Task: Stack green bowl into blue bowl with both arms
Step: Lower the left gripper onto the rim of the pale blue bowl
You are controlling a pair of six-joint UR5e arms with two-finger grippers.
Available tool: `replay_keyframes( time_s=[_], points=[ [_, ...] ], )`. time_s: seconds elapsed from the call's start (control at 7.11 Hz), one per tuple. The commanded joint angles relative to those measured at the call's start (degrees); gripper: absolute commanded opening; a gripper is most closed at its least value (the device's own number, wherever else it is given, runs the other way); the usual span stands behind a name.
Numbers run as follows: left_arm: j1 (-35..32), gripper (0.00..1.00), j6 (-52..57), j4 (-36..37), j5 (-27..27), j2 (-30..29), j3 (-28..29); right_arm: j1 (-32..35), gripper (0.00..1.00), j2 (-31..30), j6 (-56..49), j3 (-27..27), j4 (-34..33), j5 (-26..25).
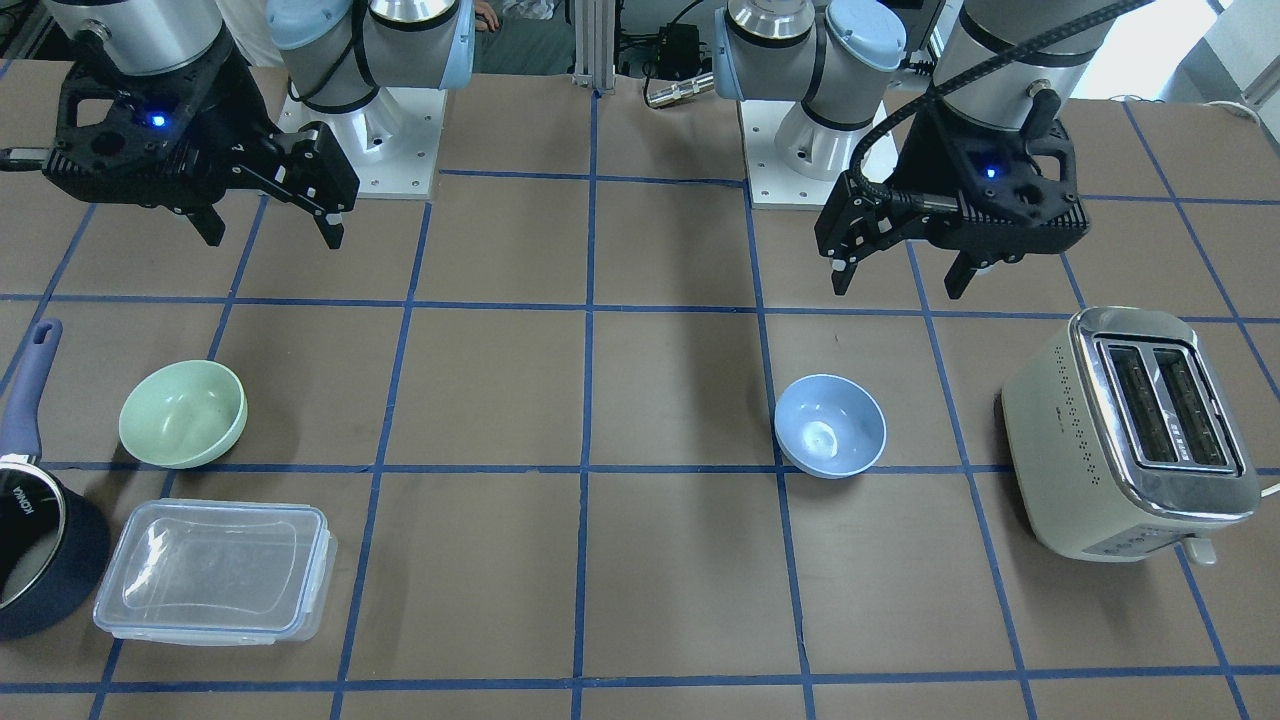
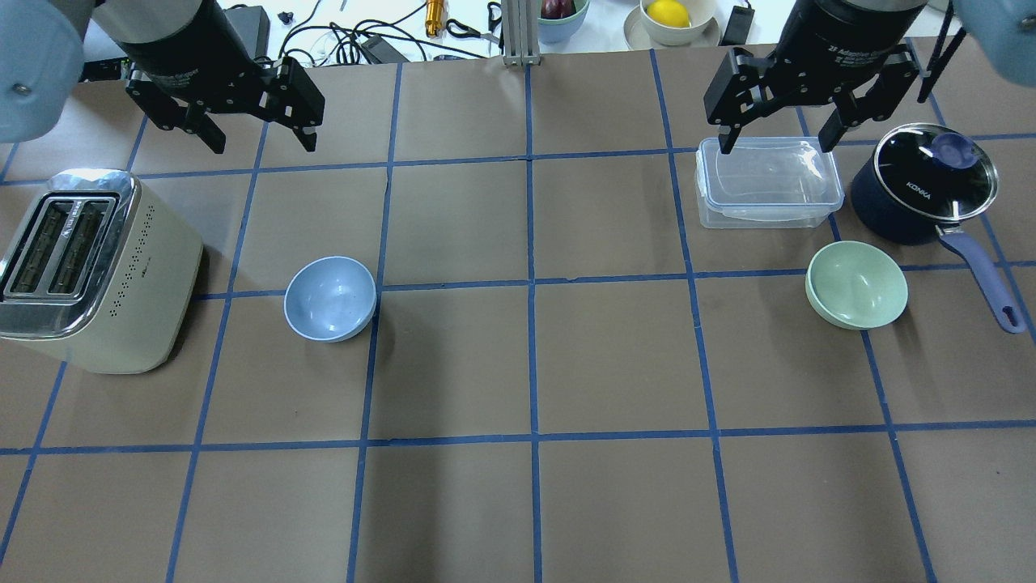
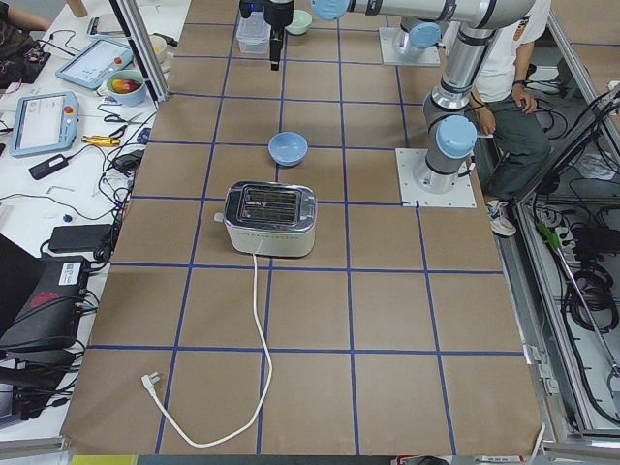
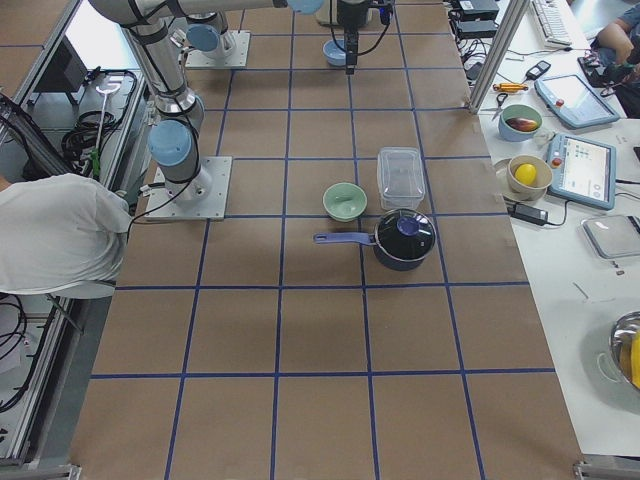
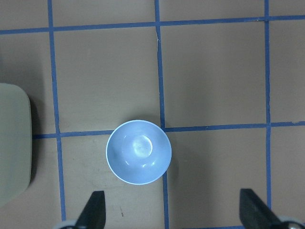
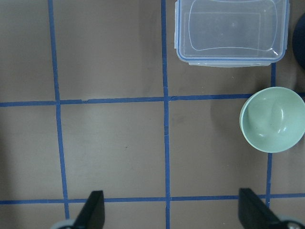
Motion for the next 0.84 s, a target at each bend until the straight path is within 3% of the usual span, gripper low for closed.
replay_keyframes(
  time_s=[0.0, 0.42, 0.7],
  points=[
    [0.02, 1.00, 0.02, 0.23, 0.23, 0.46, -1.64, -0.08, 1.00, 0.00, 0.00, 0.06, 0.06, -0.01],
    [-0.33, 1.00, -0.33, -0.21, 0.06, -1.54, -4.44, -0.09, 1.00, 0.00, -0.09, 0.06, -0.03, -0.10],
    [-0.60, 1.00, -0.42, 19.54, -0.56, -4.01, -19.93, -0.09, 1.00, 0.26, -0.09, 0.14, -0.03, -0.10]
  ],
)
